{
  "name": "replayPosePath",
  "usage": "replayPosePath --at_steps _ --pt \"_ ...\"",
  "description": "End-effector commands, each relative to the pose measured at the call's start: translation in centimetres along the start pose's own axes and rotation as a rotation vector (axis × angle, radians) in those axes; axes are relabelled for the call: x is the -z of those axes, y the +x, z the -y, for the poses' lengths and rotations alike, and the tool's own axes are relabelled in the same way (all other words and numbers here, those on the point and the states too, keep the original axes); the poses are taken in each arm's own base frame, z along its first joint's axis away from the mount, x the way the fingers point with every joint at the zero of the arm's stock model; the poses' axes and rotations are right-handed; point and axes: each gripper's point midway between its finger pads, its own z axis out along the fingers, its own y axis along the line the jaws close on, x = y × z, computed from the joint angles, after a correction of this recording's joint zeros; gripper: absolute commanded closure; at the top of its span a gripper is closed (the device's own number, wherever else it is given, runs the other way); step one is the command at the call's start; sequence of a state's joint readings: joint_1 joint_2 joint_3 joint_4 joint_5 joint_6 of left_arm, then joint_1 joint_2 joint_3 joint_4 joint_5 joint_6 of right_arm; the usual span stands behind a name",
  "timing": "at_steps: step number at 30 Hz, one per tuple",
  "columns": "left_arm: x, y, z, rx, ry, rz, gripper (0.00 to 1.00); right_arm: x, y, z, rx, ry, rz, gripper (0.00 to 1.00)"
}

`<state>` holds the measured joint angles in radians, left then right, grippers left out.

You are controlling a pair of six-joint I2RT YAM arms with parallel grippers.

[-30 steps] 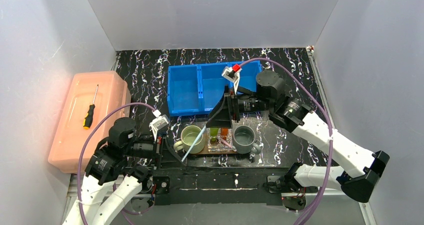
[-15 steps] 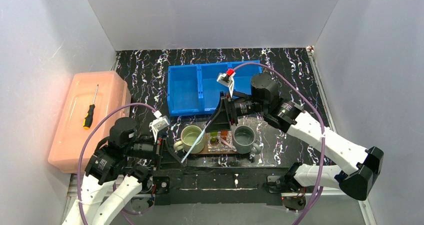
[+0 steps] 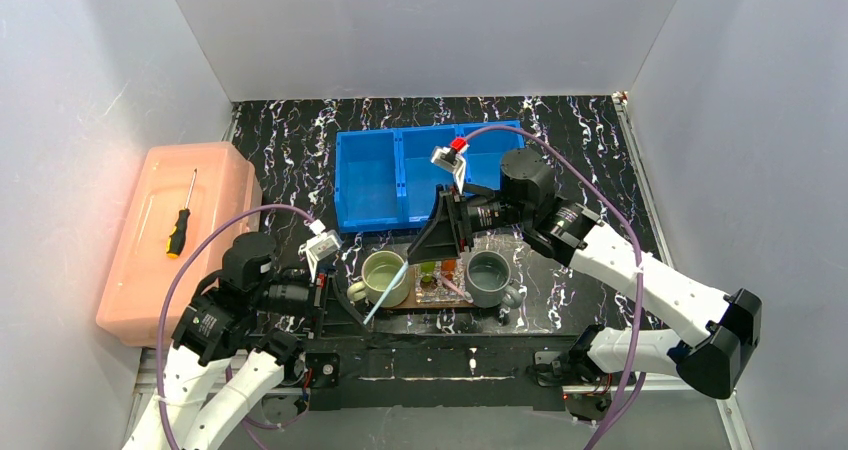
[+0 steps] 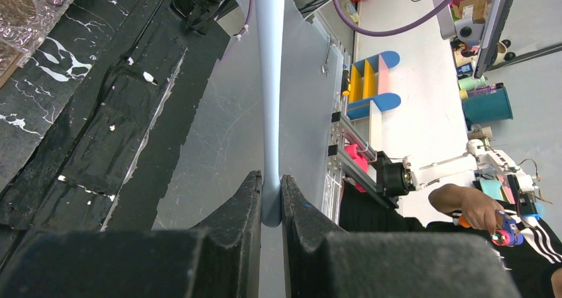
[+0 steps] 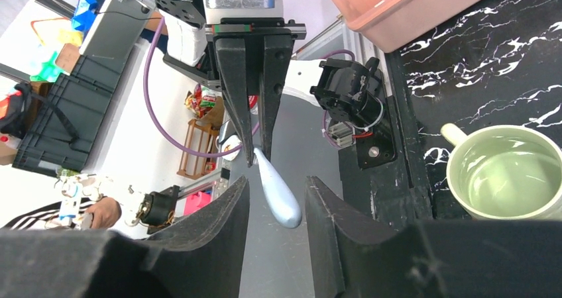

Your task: Prepare toiletry sets of a toothbrush and toothpaste on the tray

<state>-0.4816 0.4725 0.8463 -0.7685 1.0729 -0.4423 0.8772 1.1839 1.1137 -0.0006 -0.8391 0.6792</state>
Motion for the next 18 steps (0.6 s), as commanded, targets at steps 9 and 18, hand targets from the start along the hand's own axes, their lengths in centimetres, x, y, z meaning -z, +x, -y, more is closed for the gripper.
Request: replayPosePath --at_steps 9,18 --pt "0.11 -0.09 0.17 -0.011 -0.003 -0.005 1.00 -0.08 -0.33 -0.90 0.028 -0.061 0.012 0.80" --pt "0.03 -0.49 -0.56 0.011 -0.050 0.006 0.71 0.03 -0.03 -0.78 0.030 -0.055 0.016 0.99"
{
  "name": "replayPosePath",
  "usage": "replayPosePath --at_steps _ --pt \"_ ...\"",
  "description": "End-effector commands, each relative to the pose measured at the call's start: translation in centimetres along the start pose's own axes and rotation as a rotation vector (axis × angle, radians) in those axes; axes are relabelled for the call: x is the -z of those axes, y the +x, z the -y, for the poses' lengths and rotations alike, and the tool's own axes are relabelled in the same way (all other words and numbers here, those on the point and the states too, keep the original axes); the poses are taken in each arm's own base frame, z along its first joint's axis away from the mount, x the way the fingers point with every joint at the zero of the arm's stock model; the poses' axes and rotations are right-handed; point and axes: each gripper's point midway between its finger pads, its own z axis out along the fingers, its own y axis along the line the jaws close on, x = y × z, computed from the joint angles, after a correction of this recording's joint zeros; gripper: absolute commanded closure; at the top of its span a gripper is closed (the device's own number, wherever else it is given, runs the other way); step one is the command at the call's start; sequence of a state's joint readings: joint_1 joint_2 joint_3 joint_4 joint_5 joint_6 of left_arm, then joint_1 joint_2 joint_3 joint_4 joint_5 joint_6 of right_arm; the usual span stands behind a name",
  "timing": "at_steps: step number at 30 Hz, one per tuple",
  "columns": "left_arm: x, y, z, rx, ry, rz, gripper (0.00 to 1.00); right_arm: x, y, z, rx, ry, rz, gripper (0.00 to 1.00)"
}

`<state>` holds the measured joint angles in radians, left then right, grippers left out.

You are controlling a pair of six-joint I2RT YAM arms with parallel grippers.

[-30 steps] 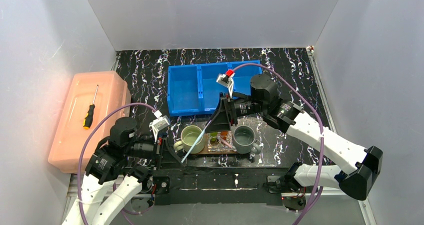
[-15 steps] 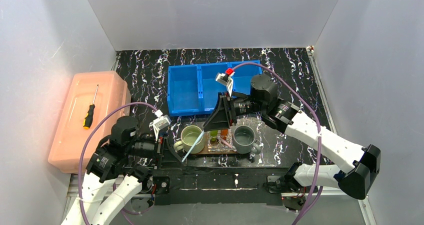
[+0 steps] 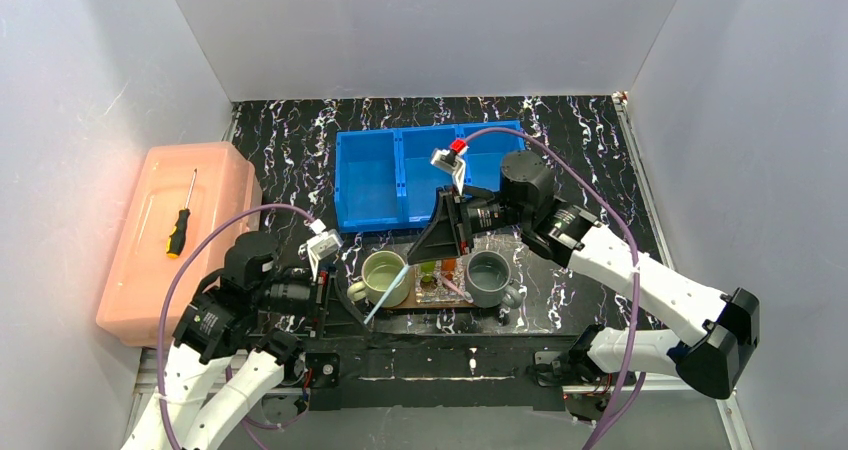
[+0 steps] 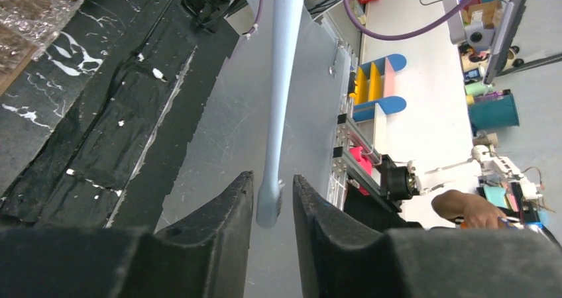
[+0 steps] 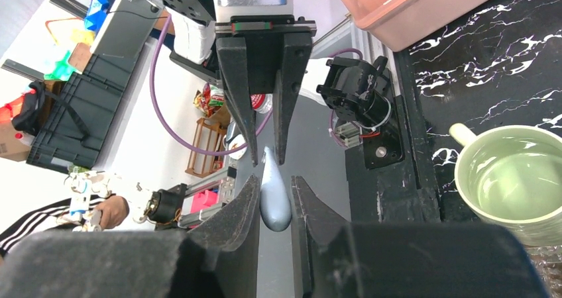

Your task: Prepare toiletry sets of a toothbrush and toothpaste on the tray

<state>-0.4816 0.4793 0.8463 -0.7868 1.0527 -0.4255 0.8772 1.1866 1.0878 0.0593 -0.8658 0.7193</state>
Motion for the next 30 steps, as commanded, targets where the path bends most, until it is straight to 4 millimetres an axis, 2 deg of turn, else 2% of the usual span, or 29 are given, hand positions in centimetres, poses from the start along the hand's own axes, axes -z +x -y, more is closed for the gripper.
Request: replayPosePath --at_steps 1,4,10,15,24,30 --pt "0.1 -0.6 -0.1 0.010 -0.035 0.014 0.65 0.2 -0.3 -0.5 0.049 -0.018 0.023 0.99" --pt "0.0 -1.2 -0.4 0.023 -0.053 0.040 0.55 0.4 -0.3 -0.4 0.065 0.001 0.045 0.99" --pt "-0.2 -2.4 -0.3 0.048 -0.049 0.127 0.41 1.3 -0.8 -0.6 0.104 0.044 0.126 0.99" --pt "-0.5 -3.4 -0.7 0.095 -0.049 0.200 0.32 2.5 -1.7 -2.1 0.128 0.030 0.251 0.99" --pt "0.1 -6.0 -0.2 0.119 -0.048 0.367 0.26 4.1 -2.5 -1.5 0.106 0.088 0.411 0.99" --pt "0.6 -7.0 0.3 0.137 -0.033 0.448 0.25 5.2 -2.8 -1.5 0.064 0.053 0.543 0.99"
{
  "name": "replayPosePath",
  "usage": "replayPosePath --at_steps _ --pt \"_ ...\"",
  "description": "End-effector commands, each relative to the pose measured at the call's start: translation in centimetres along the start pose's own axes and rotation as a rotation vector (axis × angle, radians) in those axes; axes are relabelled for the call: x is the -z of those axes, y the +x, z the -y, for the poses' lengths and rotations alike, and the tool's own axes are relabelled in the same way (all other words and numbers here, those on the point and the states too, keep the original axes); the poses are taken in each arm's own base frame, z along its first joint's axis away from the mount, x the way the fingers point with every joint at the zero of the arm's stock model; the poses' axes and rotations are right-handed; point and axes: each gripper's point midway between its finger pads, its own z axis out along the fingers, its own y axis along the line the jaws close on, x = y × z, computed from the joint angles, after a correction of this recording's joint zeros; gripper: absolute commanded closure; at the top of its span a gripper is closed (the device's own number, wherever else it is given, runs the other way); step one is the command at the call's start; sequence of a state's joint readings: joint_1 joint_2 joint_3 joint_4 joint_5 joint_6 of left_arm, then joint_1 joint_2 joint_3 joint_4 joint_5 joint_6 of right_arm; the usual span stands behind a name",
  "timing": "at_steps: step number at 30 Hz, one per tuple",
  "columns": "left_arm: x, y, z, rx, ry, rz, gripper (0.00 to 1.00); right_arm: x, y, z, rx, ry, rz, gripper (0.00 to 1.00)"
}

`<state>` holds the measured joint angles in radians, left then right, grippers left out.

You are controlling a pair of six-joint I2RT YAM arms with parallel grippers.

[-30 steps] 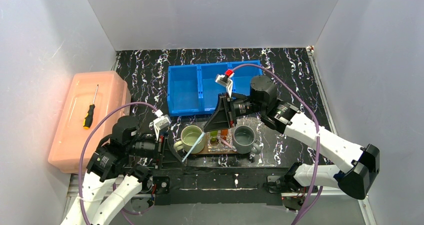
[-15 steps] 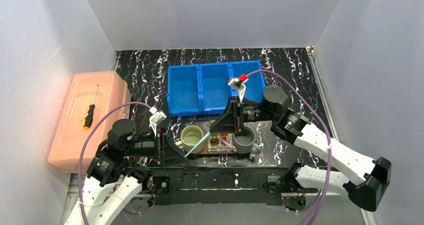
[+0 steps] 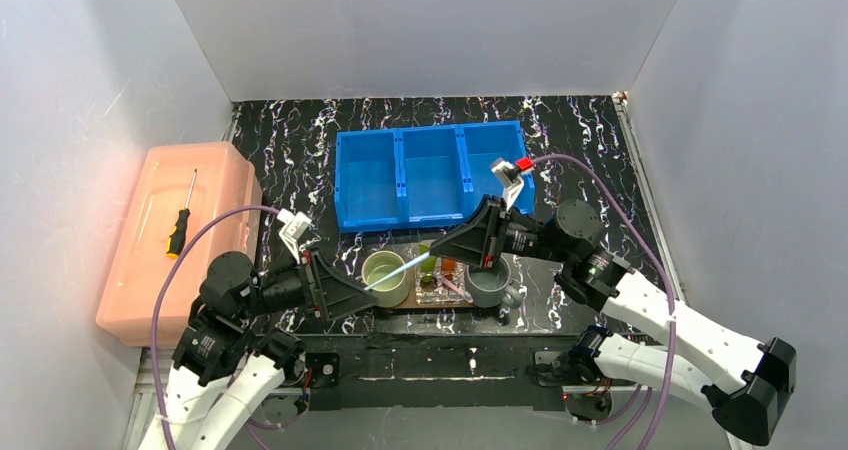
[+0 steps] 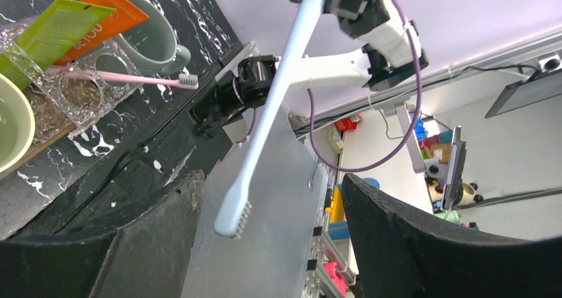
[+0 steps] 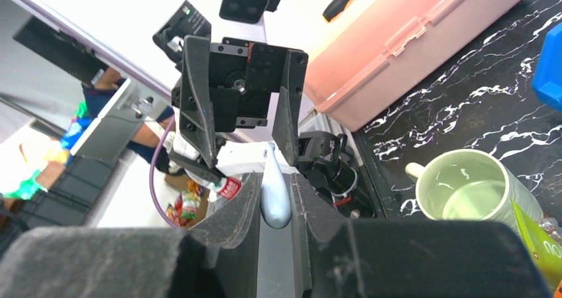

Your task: Prepare toiletry sets of a toothbrush and toothpaste on the tray

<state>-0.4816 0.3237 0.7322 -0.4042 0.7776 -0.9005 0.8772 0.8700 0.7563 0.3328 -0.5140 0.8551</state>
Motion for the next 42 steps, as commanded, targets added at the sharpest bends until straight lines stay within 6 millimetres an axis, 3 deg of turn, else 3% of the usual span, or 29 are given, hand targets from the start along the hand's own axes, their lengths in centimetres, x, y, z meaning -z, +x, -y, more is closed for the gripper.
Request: replayPosePath --at_steps 1,18,33,42 --pt "0.0 -1.4 0.9 0.014 0.026 0.084 0.25 0.7 -2.7 -1.5 -0.008 -0.058 0.190 0.99" --pt "-0.3 -4.3 0.9 0.088 0.015 0.233 0.29 3.2 -3.4 -1.0 -0.071 -0.119 0.401 0.99" --pt "-0.7 -6.0 0.6 0.171 0.056 0.333 0.48 4.0 -3.5 -0.1 -0.068 -0.092 0.472 0.99" --pt "-0.7 -6.6 0.6 0.181 0.060 0.365 0.53 3.8 -3.2 0.3 -0.071 -0.081 0.469 0.99"
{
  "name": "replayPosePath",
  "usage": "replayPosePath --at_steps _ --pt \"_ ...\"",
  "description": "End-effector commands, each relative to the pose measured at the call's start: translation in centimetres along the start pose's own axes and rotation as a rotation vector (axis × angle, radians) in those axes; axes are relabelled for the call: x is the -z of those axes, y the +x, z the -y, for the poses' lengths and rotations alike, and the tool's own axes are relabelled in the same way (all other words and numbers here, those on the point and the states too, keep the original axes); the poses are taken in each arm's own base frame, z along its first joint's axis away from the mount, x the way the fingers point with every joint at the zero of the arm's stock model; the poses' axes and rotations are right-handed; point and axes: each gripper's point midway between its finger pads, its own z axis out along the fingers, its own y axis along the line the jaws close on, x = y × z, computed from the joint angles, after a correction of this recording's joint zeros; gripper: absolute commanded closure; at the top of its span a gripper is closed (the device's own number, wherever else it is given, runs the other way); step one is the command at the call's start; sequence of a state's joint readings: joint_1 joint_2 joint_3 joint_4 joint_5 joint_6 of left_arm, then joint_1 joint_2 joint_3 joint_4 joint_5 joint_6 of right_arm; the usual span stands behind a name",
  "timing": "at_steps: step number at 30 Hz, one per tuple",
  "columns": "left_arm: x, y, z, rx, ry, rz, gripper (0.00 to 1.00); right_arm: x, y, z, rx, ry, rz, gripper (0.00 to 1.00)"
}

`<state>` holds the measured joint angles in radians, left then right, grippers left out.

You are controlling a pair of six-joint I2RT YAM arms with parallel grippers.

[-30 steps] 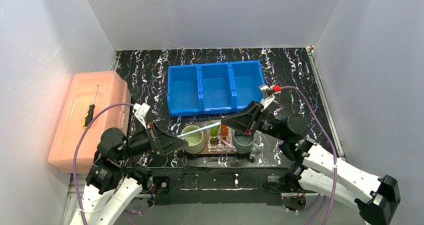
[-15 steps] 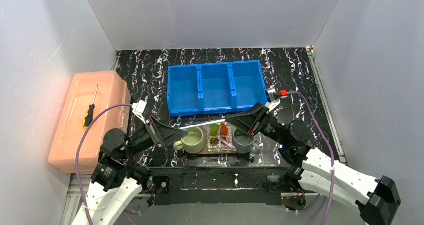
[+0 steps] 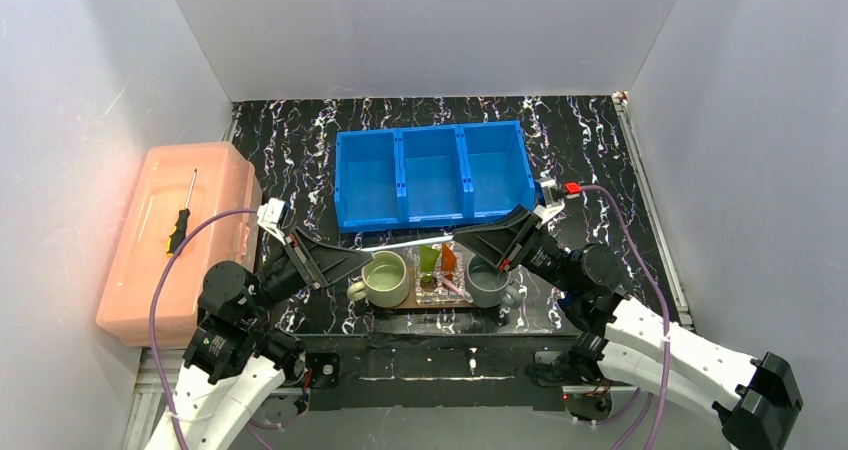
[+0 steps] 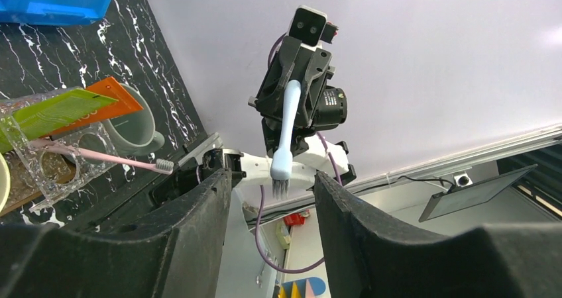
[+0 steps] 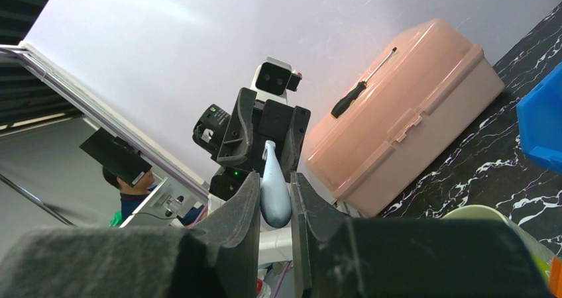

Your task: Prepare toiletry sets of a toothbrush and toothpaste on the tray

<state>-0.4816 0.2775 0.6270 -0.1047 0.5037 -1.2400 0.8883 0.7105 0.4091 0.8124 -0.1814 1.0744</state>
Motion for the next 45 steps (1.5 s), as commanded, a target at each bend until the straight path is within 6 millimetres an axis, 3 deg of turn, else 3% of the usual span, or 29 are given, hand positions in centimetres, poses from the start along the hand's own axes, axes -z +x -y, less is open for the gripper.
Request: replayPosePath --at_steps 1,23,34,41,45 --pt "-0.1 -0.6 0.4 -0.006 0.026 0.033 0.53 0.0 -0.8 -1.1 0.019 -0.049 0.048 0.99" --pt "-1.1 -0.8 0.0 0.012 0.044 0.032 0.70 -0.1 0.0 0.3 0.013 -0.015 0.057 0.99" --pt "-1.2 -0.6 -0.2 0.017 0.040 0.018 0.74 -0.4 0.2 0.7 0.025 -0.002 0.059 0.99" --pt "-1.2 -0.4 -0.5 0.018 0.037 0.008 0.82 -0.5 0.3 0.8 0.032 0.003 0.058 0.99" --pt "-1.2 -0.3 -0.7 0.018 0.034 0.003 0.94 -0.6 0.4 0.9 0.037 0.008 0.056 0.99"
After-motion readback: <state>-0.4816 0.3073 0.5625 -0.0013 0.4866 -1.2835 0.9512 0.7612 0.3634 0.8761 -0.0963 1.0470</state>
